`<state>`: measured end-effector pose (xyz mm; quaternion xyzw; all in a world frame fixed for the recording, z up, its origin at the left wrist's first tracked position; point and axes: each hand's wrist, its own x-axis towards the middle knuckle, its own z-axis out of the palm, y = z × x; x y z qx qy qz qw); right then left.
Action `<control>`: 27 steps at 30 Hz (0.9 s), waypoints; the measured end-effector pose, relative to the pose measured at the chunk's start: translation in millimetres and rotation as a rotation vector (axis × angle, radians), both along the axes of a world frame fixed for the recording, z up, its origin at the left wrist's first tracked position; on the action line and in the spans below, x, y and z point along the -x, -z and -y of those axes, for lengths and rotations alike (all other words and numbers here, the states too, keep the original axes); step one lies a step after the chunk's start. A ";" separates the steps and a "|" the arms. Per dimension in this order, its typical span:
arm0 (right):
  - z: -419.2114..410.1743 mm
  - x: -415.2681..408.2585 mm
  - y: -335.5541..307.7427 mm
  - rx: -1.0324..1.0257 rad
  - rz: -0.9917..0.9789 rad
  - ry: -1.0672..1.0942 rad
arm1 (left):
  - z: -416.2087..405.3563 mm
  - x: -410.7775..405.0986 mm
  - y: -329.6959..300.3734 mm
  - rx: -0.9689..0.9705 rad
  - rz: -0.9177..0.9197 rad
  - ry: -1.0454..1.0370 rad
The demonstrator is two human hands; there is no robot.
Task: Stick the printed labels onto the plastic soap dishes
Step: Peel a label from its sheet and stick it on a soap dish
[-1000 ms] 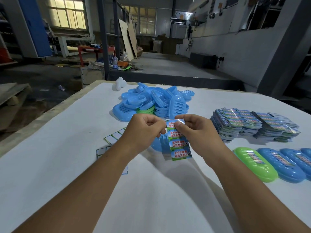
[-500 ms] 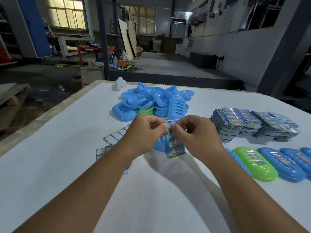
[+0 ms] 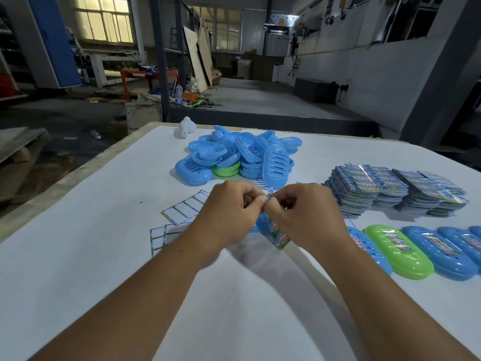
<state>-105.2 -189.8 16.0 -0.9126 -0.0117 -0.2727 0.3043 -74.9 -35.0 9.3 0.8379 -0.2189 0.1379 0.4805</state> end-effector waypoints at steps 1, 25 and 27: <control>0.0 -0.5 0.7 0.011 0.010 0.004 | 0.3 0.2 0.3 0.001 0.001 -0.003; 21.2 -9.1 -3.1 -0.224 -0.159 -0.056 | -23.1 -22.1 -6.5 -0.301 -0.161 -0.343; 22.6 -9.9 -3.4 -0.235 -0.185 -0.046 | -30.4 -25.2 -4.9 -0.398 -0.171 -0.414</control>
